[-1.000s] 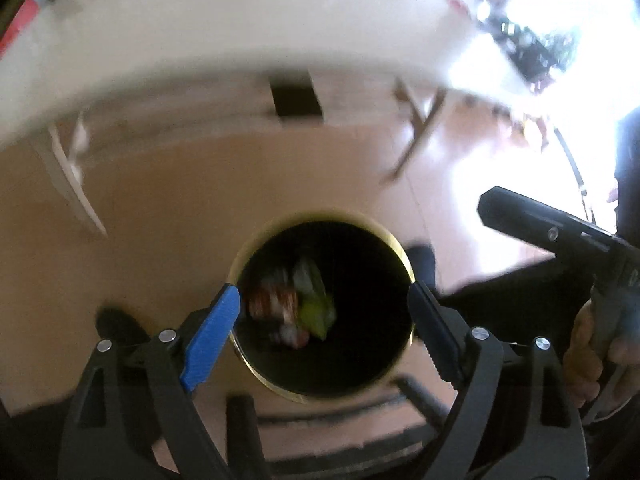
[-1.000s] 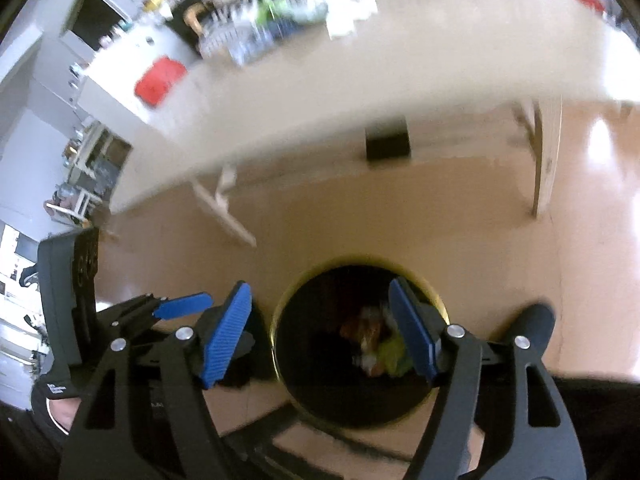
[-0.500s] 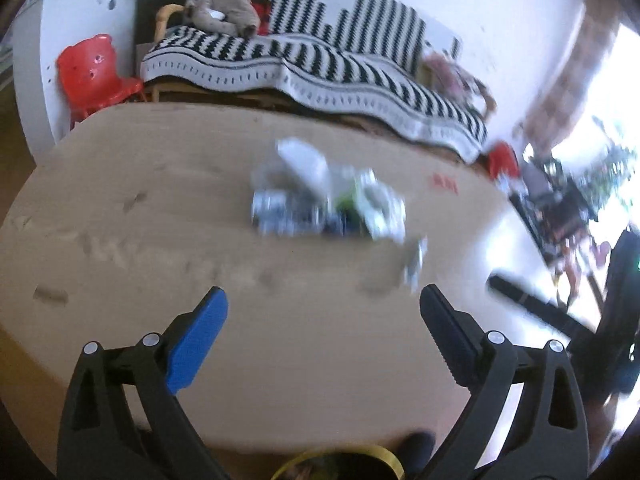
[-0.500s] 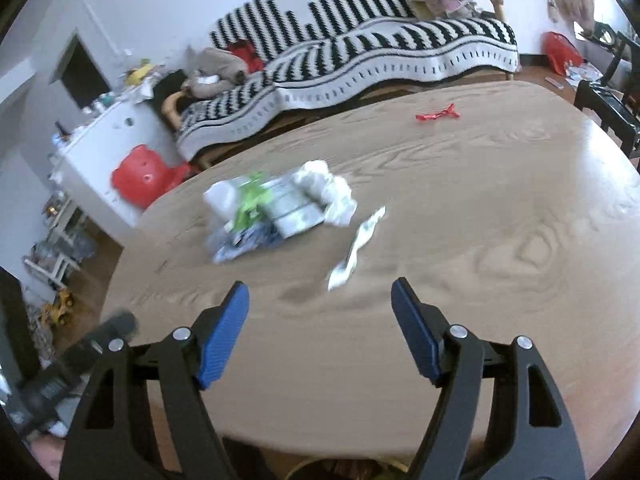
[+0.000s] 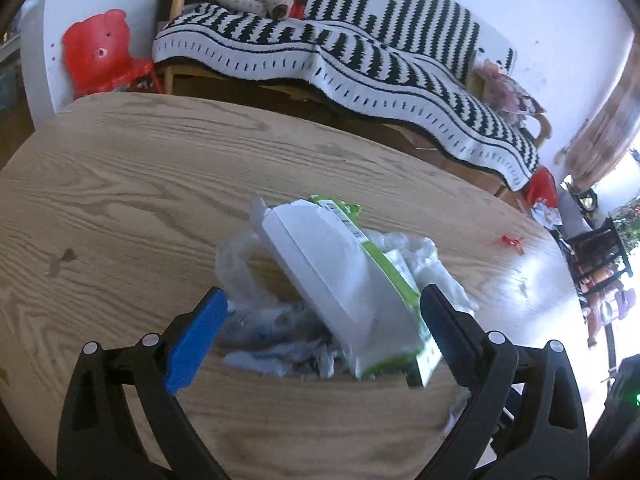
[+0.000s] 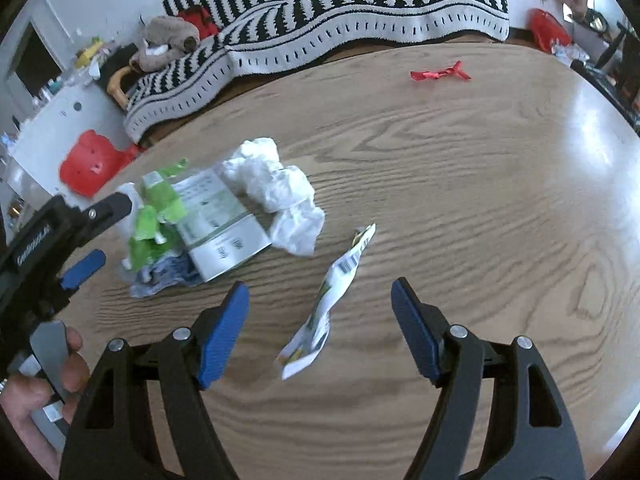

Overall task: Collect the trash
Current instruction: 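Grasp the white-green wrapper strip with the right tool while the left tool grasps the white paper box, then carry the strip and box over the bin and open both tools to drop them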

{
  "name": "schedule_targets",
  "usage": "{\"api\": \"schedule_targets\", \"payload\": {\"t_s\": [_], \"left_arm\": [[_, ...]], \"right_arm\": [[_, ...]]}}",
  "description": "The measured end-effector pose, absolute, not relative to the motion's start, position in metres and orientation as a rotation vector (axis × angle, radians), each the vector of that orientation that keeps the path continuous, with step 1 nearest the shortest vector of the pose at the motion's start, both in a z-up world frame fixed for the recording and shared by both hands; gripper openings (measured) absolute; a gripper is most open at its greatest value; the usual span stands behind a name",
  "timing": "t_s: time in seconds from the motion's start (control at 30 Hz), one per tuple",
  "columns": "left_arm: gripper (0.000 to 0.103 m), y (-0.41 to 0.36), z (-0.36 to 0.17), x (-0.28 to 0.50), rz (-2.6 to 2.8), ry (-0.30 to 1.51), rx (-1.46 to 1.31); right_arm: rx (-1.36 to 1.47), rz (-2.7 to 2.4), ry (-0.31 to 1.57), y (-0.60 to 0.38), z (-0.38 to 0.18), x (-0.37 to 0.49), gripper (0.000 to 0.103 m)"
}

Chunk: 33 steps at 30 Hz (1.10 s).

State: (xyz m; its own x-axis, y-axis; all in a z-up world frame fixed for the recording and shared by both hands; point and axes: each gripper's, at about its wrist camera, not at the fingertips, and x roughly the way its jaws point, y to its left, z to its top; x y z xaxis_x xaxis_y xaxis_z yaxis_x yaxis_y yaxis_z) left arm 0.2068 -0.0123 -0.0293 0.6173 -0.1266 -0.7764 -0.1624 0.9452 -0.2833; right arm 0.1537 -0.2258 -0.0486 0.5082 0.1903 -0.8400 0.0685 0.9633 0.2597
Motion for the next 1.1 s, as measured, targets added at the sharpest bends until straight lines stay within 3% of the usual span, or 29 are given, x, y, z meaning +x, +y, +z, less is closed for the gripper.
{"api": "schedule_targets", "payload": {"t_s": [0.23,0.3,0.33,0.37,0.47,0.6,1.1], "left_arm": [[0.091,-0.018,-0.044,0.217,0.01,0.917,-0.335],[0.066,-0.018,-0.042,0.217,-0.005,0.905,-0.346],[0.058,-0.018,-0.041,0.218,-0.007,0.906,-0.345],[0.054,-0.018,-0.04,0.216,-0.012,0.91,-0.345],[0.046,-0.018,-0.035,0.21,-0.02,0.9,-0.352],[0.041,-0.018,-0.021,0.196,-0.034,0.869,-0.312],[0.039,-0.003,0.03,0.081,-0.116,0.789,-0.152]], "right_arm": [[0.162,0.053,1.058,-0.214,-0.064,0.161,0.064],[0.134,0.043,1.052,-0.212,-0.064,0.16,0.052],[0.124,0.041,1.05,-0.212,-0.064,0.159,0.037],[0.115,0.041,1.047,-0.211,-0.064,0.157,0.024],[0.147,0.066,1.052,-0.215,-0.063,0.154,0.012],[0.172,0.103,1.016,-0.22,-0.046,0.145,0.012],[0.194,0.216,0.938,-0.234,0.008,0.08,0.012]]}}
